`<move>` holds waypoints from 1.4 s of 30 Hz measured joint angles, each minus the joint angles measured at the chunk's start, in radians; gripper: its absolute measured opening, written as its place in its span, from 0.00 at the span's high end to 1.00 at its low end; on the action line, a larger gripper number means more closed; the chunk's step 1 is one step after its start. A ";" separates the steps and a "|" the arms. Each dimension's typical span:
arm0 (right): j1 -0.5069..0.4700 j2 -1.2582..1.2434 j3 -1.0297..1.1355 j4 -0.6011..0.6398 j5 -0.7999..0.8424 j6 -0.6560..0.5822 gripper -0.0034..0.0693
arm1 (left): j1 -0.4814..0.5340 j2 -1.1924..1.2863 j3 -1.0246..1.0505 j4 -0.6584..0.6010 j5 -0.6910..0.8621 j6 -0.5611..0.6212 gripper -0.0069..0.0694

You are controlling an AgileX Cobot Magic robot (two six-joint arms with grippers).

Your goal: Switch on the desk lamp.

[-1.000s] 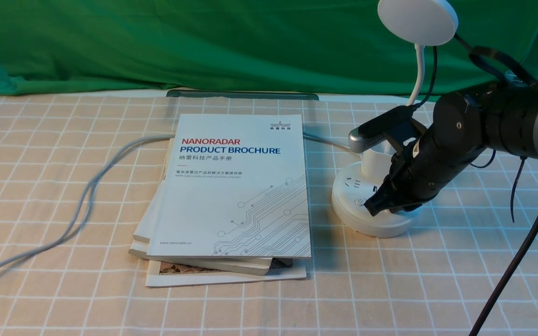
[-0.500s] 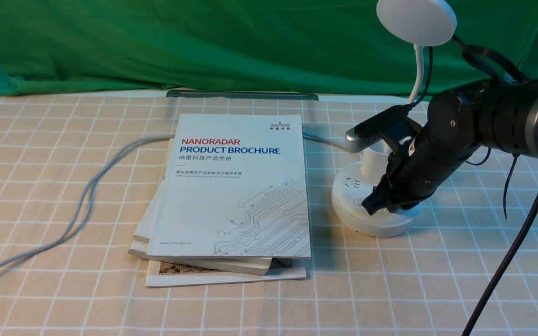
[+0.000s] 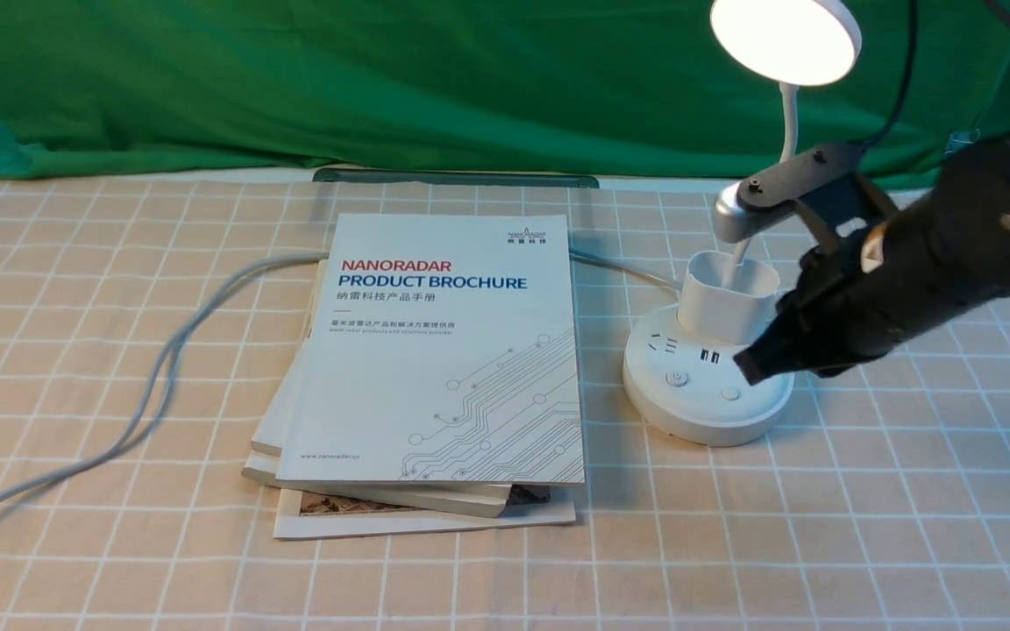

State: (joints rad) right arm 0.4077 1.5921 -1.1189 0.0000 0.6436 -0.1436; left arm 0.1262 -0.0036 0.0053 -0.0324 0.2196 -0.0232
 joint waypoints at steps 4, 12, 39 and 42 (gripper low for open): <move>0.000 -0.287 0.176 0.000 -0.052 0.022 0.91 | 0.000 0.000 0.000 0.000 0.000 0.000 0.88; 0.000 -0.752 0.390 0.000 -0.229 0.040 0.90 | 0.000 0.000 0.000 0.000 0.000 0.000 0.88; -0.259 -1.486 1.119 0.005 -0.818 0.134 0.80 | 0.000 0.000 0.000 0.000 0.000 0.000 0.88; -0.394 -1.525 1.126 0.000 -0.788 0.159 0.79 | 0.000 0.000 0.000 0.000 0.000 0.000 0.88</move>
State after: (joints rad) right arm 0.0138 0.0668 0.0067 0.0000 -0.1447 0.0154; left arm 0.1262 -0.0036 0.0053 -0.0324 0.2196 -0.0232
